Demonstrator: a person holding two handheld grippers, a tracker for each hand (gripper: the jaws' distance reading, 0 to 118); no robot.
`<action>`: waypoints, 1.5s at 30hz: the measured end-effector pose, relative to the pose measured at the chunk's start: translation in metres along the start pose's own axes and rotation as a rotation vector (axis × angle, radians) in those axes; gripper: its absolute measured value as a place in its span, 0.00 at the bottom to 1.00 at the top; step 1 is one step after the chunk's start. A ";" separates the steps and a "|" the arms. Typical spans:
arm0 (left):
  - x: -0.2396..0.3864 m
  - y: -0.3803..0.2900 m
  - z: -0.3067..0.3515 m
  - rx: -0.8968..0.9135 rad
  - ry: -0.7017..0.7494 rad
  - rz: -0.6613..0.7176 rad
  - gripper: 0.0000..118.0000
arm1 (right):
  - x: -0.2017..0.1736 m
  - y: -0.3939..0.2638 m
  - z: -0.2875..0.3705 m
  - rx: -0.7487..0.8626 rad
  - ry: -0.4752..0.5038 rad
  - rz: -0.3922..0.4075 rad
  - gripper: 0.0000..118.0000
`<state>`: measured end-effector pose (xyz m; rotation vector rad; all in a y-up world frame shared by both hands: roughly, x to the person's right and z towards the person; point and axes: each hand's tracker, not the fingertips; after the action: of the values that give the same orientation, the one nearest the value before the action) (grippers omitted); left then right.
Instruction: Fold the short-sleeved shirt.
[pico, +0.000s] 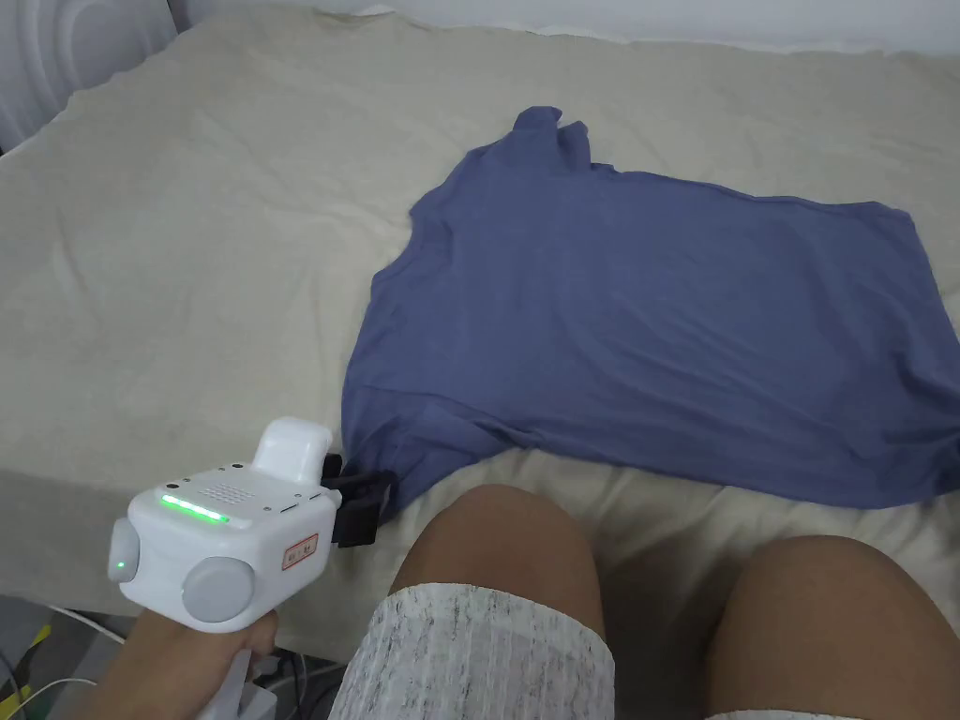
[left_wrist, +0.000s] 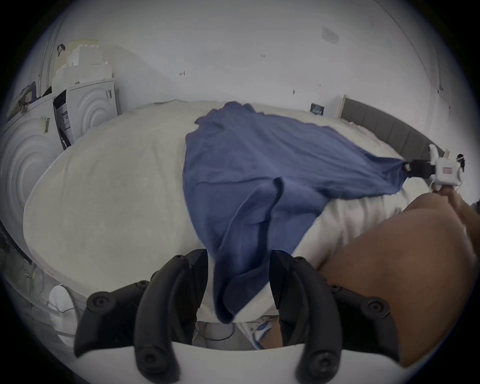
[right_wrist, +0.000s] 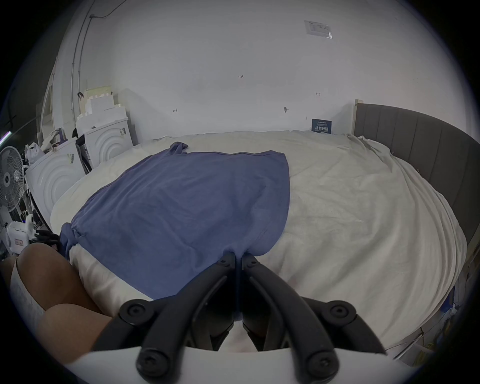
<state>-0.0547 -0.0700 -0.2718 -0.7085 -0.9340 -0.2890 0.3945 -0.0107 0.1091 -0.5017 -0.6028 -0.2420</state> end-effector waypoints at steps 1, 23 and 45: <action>0.000 -0.001 -0.004 -0.006 0.042 -0.011 0.46 | -0.001 0.000 0.000 0.000 0.000 0.000 0.04; 0.000 -0.003 0.006 -0.037 0.004 0.078 0.03 | 0.011 -0.005 0.009 0.012 -0.010 -0.056 0.03; 0.004 0.027 0.116 0.180 -0.015 0.110 0.03 | 0.023 0.002 0.060 0.118 0.007 -0.108 0.03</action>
<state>-0.1118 0.0272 -0.2350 -0.5946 -0.9189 -0.1017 0.3845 0.0203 0.1648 -0.3550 -0.6347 -0.3083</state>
